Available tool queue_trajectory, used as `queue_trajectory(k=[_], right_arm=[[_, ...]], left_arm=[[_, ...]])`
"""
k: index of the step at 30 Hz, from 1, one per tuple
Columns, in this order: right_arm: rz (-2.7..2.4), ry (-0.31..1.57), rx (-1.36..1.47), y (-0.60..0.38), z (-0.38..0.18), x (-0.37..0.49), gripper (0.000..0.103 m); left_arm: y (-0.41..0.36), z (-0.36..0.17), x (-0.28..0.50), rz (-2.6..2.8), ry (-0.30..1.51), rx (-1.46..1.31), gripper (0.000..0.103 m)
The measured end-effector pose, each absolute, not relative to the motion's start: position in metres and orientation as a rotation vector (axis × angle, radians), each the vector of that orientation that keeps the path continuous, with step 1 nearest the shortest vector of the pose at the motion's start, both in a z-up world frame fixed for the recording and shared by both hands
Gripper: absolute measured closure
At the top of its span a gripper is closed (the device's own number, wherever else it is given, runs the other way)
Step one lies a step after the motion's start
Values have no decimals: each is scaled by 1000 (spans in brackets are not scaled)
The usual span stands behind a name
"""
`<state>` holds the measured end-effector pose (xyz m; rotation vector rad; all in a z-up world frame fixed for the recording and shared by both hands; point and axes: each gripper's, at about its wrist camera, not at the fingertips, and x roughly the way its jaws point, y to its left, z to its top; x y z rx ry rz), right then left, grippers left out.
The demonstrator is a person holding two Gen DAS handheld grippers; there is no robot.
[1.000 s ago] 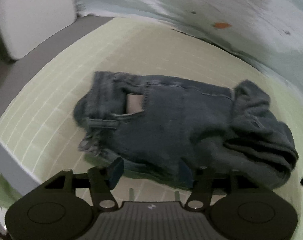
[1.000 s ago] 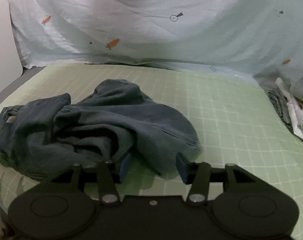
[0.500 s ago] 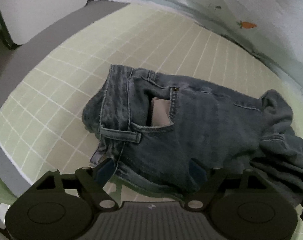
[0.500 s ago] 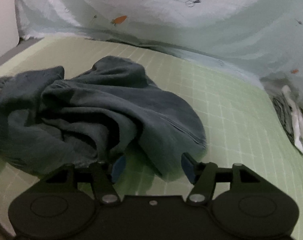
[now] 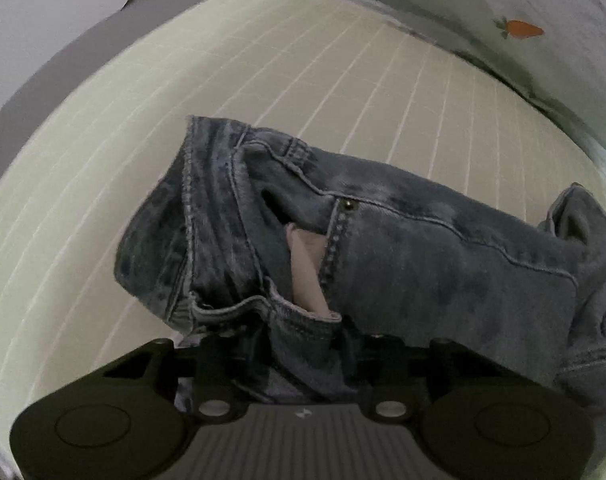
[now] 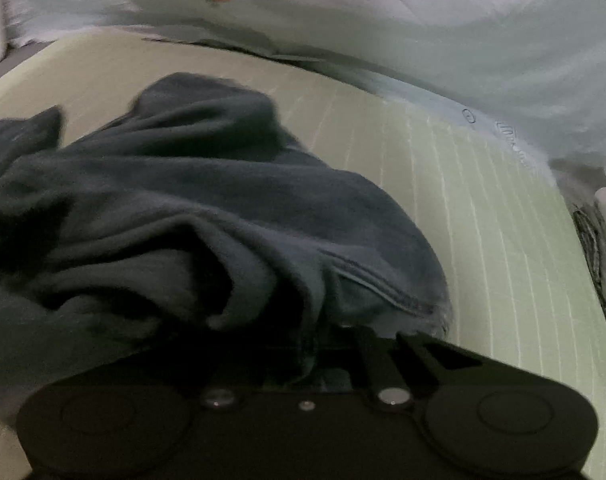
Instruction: Fold clothes
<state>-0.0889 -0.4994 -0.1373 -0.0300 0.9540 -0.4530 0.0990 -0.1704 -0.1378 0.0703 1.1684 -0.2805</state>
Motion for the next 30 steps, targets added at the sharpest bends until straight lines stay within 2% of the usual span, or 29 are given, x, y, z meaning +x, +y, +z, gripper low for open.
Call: queue_trajectory(k=[3, 6, 8, 11, 14, 18, 22, 24, 25, 26, 27, 28, 30], right_arm=[[-482, 928, -26, -529, -142, -46, 98], [-509, 882, -39, -555, -141, -5, 99], [-554, 815, -88, -566, -124, 1, 101], [-631, 700, -174, -580, -94, 1, 101], [-738, 638, -189, -594, -69, -39, 101], [-902, 733, -107, -605, -80, -114, 101], [-1029, 804, -22, -614, -88, -175, 98], [-992, 780, 19, -613, -87, -167, 88], [-974, 768, 39, -612, -86, -162, 72], [-955, 755, 60, -612, -86, -158, 63], [-937, 743, 80, -611, -85, -154, 60], [-918, 731, 100, -611, -84, -150, 60], [-881, 706, 140, -609, -83, -141, 59]], left_arm=[[-201, -140, 134, -303, 1104, 61, 71], [-231, -136, 173, -287, 1056, 30, 81], [-245, -124, 191, -275, 1012, 10, 89], [-251, -98, 201, -269, 920, -3, 92], [-236, -70, 190, -256, 844, 10, 92], [-192, -66, 159, -195, 882, 20, 90], [-153, -92, 132, -122, 1051, -45, 79], [-141, -97, 118, -113, 1104, -111, 78], [-141, -94, 114, -115, 1099, -119, 74], [-143, -88, 113, -120, 1078, -111, 66], [-145, -82, 112, -125, 1058, -103, 62], [-147, -76, 110, -131, 1037, -96, 53], [-151, -63, 107, -141, 996, -80, 46]])
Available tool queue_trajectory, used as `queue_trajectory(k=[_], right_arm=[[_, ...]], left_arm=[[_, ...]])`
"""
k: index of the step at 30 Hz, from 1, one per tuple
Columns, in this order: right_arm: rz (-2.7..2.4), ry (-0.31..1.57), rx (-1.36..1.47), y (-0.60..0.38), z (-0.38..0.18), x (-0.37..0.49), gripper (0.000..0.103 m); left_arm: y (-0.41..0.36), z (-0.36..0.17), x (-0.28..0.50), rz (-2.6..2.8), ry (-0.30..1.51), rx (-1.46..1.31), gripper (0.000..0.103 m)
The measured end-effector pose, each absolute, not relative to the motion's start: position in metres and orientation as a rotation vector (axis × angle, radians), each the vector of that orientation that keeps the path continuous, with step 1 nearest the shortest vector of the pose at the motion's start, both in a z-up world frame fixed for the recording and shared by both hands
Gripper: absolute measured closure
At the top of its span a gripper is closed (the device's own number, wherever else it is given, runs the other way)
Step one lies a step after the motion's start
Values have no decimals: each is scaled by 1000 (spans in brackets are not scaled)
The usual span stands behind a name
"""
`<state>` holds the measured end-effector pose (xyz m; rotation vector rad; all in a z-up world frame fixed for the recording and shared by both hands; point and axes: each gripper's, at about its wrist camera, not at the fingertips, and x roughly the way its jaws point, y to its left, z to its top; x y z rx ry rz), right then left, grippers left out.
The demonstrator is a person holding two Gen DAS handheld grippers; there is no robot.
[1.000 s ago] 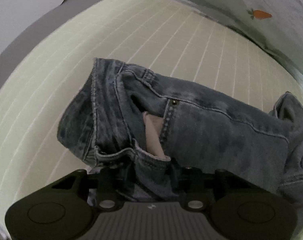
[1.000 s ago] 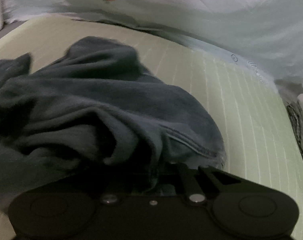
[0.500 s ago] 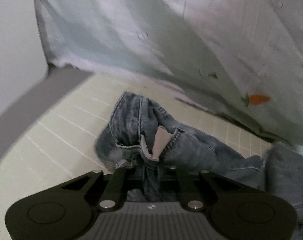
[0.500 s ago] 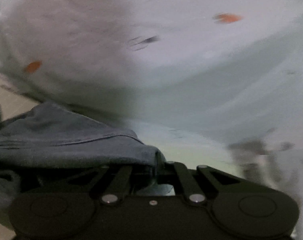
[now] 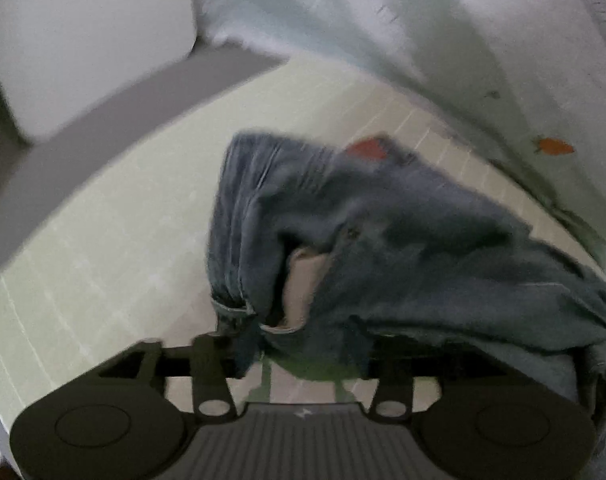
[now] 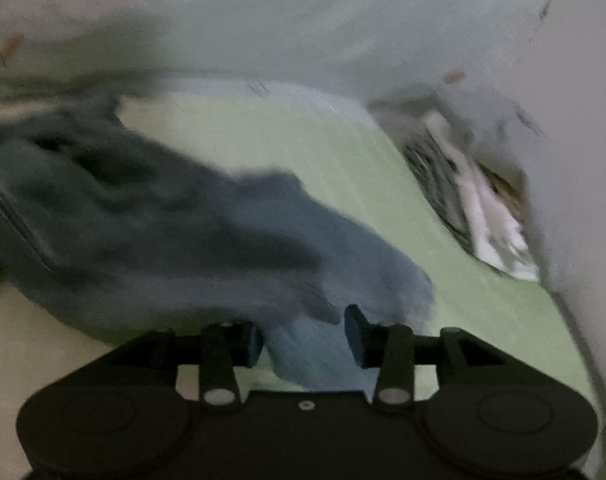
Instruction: Fold clothes
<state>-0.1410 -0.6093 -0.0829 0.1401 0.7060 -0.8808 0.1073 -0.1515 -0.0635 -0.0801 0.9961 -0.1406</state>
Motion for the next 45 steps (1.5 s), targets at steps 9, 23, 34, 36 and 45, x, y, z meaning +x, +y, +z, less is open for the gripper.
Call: queue_trajectory(k=[9, 23, 34, 36, 45], right_arm=[[-725, 601, 341, -611, -80, -101, 30], [-776, 653, 1126, -687, -155, -32, 26], [-743, 550, 1012, -653, -132, -57, 98], [-728, 514, 909, -634, -107, -78, 98], [-724, 482, 675, -555, -46, -185, 98]], left_arm=[[-175, -56, 156, -127, 1017, -239, 18], [-189, -123, 216, 25, 1271, -449, 14], [-159, -112, 195, 74, 1241, -498, 84], [-151, -97, 183, 37, 1196, -498, 86], [-90, -35, 106, -62, 1043, -512, 87]])
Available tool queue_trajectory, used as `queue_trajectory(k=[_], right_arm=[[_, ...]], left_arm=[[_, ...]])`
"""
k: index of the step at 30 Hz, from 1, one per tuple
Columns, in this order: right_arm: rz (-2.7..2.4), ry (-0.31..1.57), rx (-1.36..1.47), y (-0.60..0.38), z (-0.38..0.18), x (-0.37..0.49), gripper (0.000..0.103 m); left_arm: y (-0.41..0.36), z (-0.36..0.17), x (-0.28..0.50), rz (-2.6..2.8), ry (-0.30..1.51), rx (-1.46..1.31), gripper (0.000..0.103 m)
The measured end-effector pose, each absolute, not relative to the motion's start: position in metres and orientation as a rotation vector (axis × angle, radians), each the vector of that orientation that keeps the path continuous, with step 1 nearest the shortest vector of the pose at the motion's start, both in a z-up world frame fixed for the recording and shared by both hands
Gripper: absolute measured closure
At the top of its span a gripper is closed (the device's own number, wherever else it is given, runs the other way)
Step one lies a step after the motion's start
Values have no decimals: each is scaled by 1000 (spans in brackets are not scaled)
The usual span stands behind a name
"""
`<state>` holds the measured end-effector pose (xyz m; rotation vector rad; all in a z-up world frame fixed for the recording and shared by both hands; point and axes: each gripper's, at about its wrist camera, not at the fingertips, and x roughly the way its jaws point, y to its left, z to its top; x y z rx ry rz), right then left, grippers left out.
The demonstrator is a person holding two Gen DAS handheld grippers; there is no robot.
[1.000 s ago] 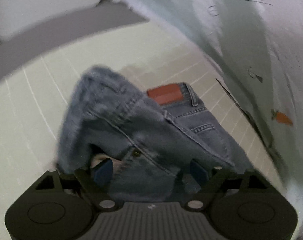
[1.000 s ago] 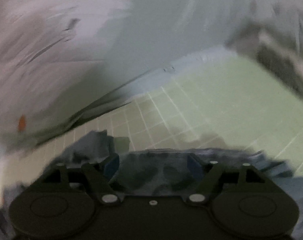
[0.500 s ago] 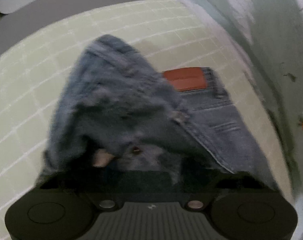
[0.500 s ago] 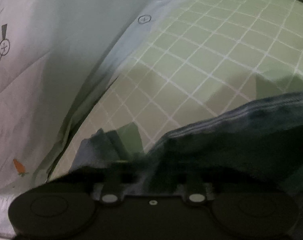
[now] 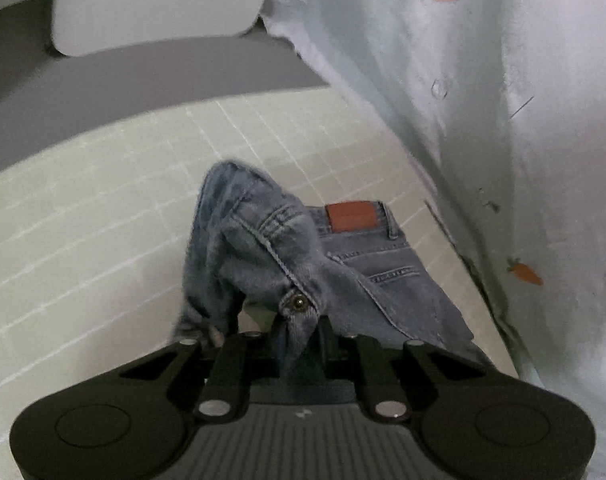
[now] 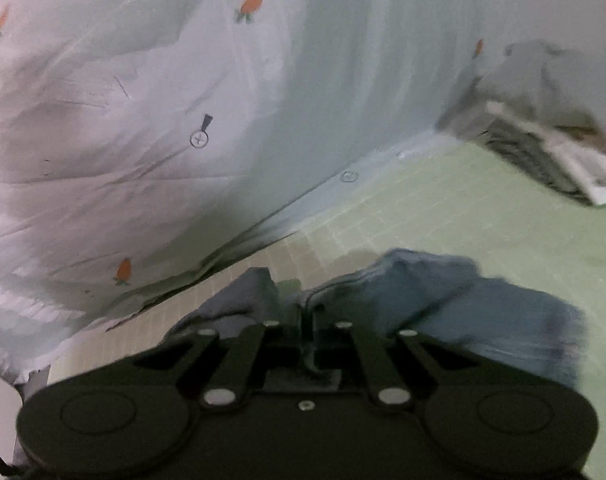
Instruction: Fold clothes
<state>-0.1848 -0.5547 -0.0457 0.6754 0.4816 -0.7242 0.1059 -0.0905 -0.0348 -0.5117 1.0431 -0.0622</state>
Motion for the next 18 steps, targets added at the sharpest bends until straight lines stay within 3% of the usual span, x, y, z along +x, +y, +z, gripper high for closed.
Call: queue_trajectory(k=[8, 18], right_arm=[[-762, 608, 721, -517, -68, -247, 98], [-640, 811, 778, -489, -97, -257, 98]], left_arm=[[-47, -50, 45, -68, 1076, -416, 87], [0, -67, 40, 106, 1116, -303, 84]])
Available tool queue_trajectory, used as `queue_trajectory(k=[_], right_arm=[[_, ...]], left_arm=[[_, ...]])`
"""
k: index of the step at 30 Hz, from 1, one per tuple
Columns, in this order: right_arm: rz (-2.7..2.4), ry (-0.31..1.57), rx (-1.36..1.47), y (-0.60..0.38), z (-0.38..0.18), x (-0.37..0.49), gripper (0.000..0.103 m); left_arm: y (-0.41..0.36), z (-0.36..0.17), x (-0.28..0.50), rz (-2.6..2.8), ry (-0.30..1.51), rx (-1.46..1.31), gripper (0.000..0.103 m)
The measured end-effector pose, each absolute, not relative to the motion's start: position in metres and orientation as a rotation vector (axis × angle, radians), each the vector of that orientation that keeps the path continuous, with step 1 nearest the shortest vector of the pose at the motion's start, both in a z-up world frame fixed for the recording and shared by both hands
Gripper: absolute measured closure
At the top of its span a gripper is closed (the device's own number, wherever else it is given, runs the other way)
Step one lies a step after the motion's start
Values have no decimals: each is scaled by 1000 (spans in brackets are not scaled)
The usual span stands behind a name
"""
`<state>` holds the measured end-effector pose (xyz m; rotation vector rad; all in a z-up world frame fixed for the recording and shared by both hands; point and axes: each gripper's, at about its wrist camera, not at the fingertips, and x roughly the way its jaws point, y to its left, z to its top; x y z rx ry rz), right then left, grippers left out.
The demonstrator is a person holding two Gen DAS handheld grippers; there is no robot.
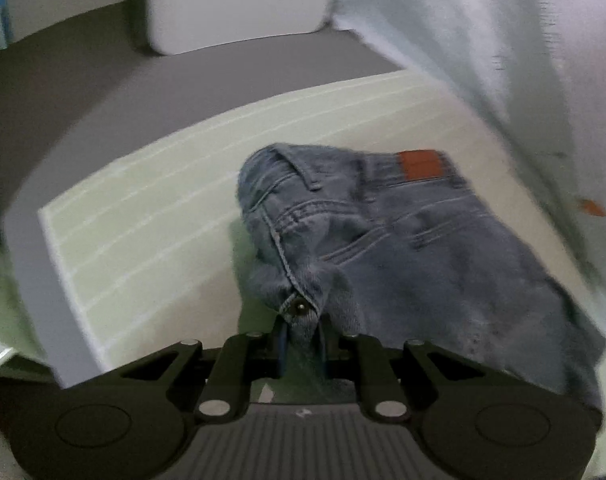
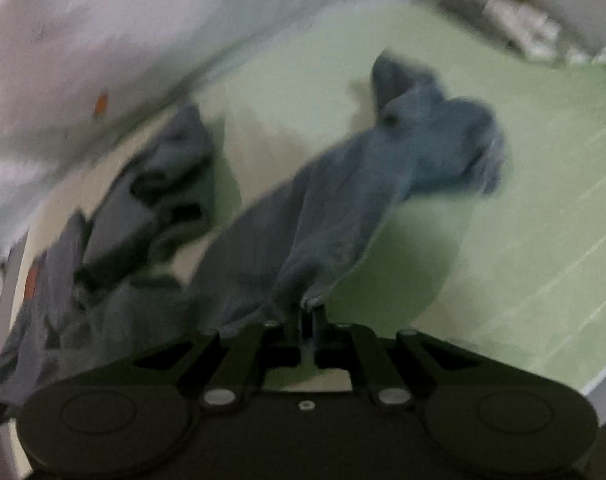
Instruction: Fold clothes
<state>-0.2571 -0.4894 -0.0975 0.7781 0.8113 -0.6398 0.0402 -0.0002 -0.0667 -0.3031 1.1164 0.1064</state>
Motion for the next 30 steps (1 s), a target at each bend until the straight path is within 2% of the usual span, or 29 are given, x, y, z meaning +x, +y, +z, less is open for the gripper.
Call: queue_trajectory(k=[2, 4, 5, 6, 8, 9, 11, 14, 17, 24, 25, 26, 27, 29, 30], right_arm=[[-614, 851, 789, -484, -103, -259, 93], [-630, 840, 758, -493, -102, -259, 79], [-642, 828, 738, -499, -100, -258, 65], [-655, 815, 718, -505, -98, -258, 57], [-679, 791, 677, -517, -94, -257, 56], [-691, 778, 657, -523, -93, -256, 56], [-715, 753, 616, -535, -89, -255, 49], [-750, 715, 554, -554, -84, -254, 38], [-776, 688, 501, -575, -82, -249, 31], [-773, 733, 484, -646, -110, -209, 30], [-777, 738, 498, -654, -115, -206, 31], [-772, 738, 514, -661, -119, -203, 37], [-761, 735, 529, -668, -123, -202, 61], [-726, 713, 547, -676, -120, -204, 98], [-717, 679, 538, -677, -112, -210, 98]], left_arm=[[-6, -70, 41, 120, 1140, -233, 75], [-13, -66, 37, 109, 1126, -212, 71], [-14, -63, 34, 98, 1116, -209, 67], [-16, -59, 30, 85, 1101, -205, 65], [-23, -47, 23, 60, 1061, -192, 46], [-28, -41, 20, 47, 1039, -183, 41], [-40, -32, 11, 12, 997, -163, 22], [-62, -23, -2, -57, 959, -121, 11], [-87, -20, -15, -124, 955, -85, 10], [-137, -21, -43, -214, 974, -20, 10], [-143, -21, -45, -219, 974, -13, 10], [-148, -20, -48, -224, 972, -6, 10], [-152, -20, -51, -229, 969, 0, 10], [-161, -18, -55, -234, 964, 6, 10], [-165, -18, -57, -237, 965, 8, 10]])
